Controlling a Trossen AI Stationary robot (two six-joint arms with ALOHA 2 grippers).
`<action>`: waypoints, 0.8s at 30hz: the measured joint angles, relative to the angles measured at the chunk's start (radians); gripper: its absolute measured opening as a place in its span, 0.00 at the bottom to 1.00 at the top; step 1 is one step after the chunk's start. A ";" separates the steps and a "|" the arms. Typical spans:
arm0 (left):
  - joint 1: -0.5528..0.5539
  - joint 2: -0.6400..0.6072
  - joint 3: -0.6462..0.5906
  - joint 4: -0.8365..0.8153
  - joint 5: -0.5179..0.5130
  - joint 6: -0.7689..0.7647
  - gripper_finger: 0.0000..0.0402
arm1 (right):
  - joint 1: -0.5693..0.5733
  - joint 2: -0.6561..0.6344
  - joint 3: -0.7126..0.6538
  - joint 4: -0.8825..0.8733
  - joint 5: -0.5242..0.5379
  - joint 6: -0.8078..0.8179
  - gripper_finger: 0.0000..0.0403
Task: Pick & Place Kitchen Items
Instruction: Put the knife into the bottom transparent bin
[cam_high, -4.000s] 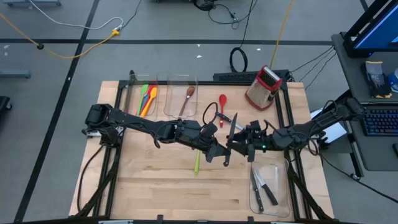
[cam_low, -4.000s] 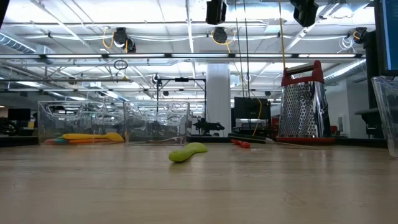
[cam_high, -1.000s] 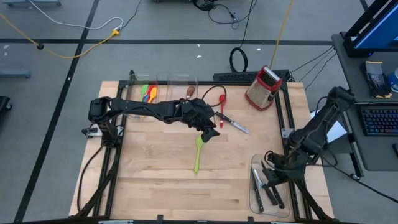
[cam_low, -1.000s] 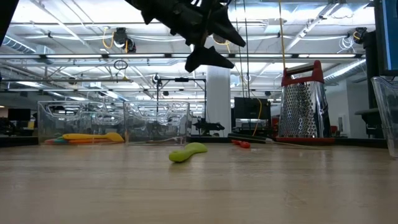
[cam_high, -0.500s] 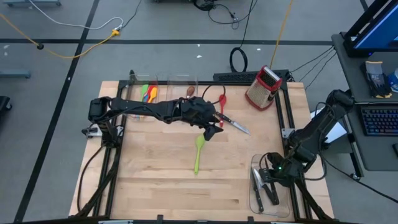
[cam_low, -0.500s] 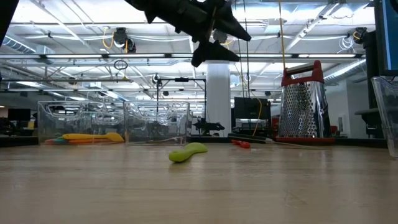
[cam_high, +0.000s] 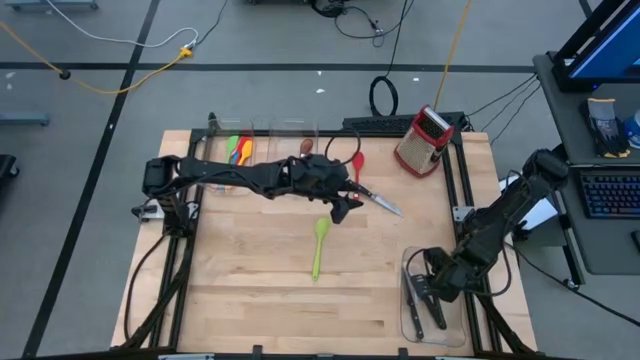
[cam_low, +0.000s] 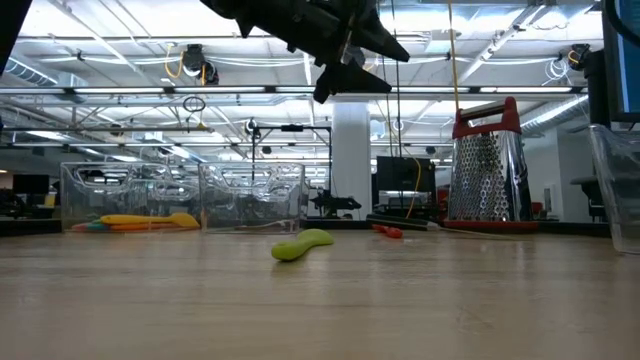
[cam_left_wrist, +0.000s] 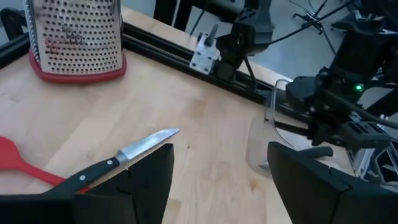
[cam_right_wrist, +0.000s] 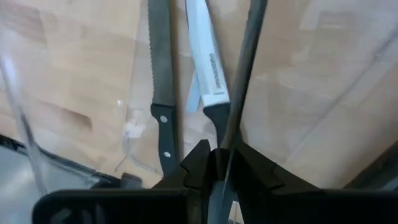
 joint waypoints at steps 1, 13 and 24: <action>0.000 0.002 0.000 0.001 0.000 0.000 0.65 | -0.007 0.005 0.000 0.005 -0.012 -0.016 0.10; -0.001 0.063 -0.001 0.018 0.001 0.005 0.65 | -0.026 0.012 -0.001 0.058 -0.062 -0.095 0.10; 0.015 0.120 -0.001 0.017 0.005 0.041 0.65 | -0.027 0.012 -0.097 0.256 -0.057 -0.091 0.15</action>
